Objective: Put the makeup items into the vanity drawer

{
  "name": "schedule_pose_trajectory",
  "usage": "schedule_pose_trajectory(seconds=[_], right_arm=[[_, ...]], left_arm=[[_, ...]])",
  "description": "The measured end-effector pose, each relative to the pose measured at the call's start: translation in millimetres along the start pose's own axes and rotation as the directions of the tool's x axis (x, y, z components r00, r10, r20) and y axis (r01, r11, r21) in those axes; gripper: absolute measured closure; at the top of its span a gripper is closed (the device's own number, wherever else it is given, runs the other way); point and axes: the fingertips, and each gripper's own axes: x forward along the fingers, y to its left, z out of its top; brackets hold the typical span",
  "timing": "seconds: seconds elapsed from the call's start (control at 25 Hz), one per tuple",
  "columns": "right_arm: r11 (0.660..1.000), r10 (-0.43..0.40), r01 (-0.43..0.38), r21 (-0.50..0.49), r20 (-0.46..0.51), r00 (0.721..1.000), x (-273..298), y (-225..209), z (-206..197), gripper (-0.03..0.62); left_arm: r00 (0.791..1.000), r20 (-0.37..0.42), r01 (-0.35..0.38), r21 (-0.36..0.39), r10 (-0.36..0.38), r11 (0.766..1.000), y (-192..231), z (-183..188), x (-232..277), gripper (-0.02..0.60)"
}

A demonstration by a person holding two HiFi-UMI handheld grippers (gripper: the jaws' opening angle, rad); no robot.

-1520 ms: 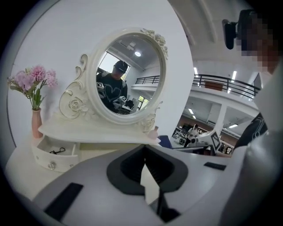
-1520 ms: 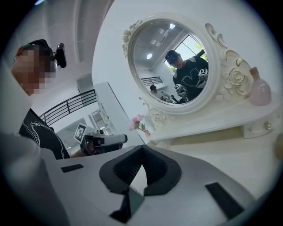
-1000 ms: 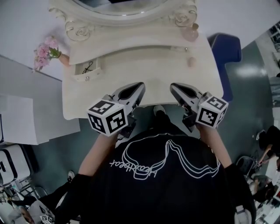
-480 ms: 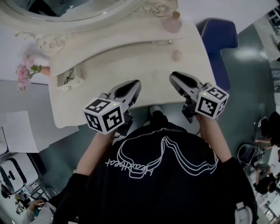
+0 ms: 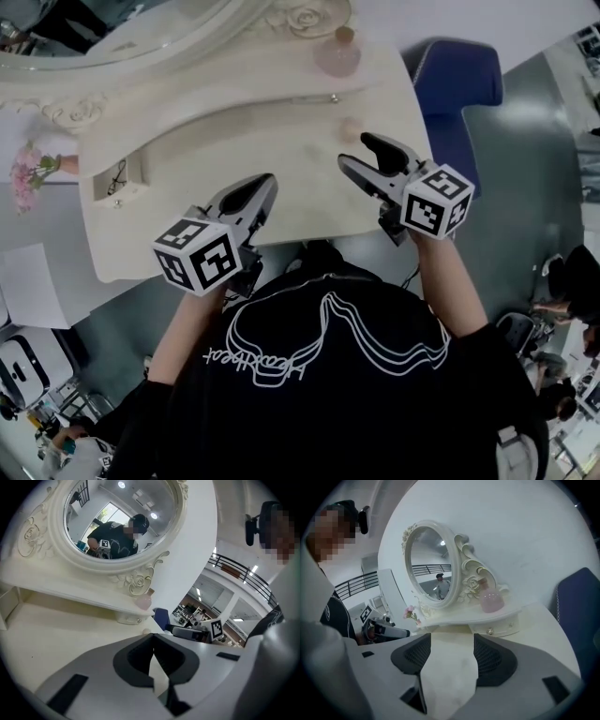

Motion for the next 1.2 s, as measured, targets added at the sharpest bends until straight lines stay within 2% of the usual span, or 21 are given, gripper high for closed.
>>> schedule_pose_trajectory(seconds=[0.2,0.36,0.52,0.8,0.96,1.2], right_arm=[[0.997,-0.077,0.076,-0.034,-0.052,0.996,8.3,-46.8,-9.6,0.319],[0.984,-0.148,0.131,-0.119,-0.144,0.978,19.9,-77.7,-27.1,0.321],[0.97,-0.188,0.149,-0.193,-0.202,0.961,30.9,-90.5,-39.8,0.327],[0.904,-0.285,0.155,-0.398,-0.292,0.913,50.6,-101.5,-56.8,0.324],[0.897,-0.315,0.177,-0.404,-0.307,0.898,52.0,-109.4,-61.9,0.366],[0.897,-0.327,0.185,-0.403,-0.319,0.89,53.4,-115.0,-63.2,0.376]], left_arm=[[0.999,0.011,-0.043,-0.012,0.043,0.999,6.8,0.5,10.0,0.575],[0.997,0.02,-0.07,-0.018,0.071,0.997,10.7,-1.9,13.1,0.575],[0.995,0.025,-0.099,-0.02,0.099,0.995,15.1,-2.8,12.4,0.575],[0.991,0.033,-0.127,-0.03,0.127,0.992,24.0,-6.0,9.3,0.575],[0.988,0.049,-0.147,-0.042,0.149,0.988,31.4,-4.7,3.4,0.575],[0.984,0.051,-0.168,-0.056,0.171,0.984,39.7,-9.9,-1.9,0.575]])
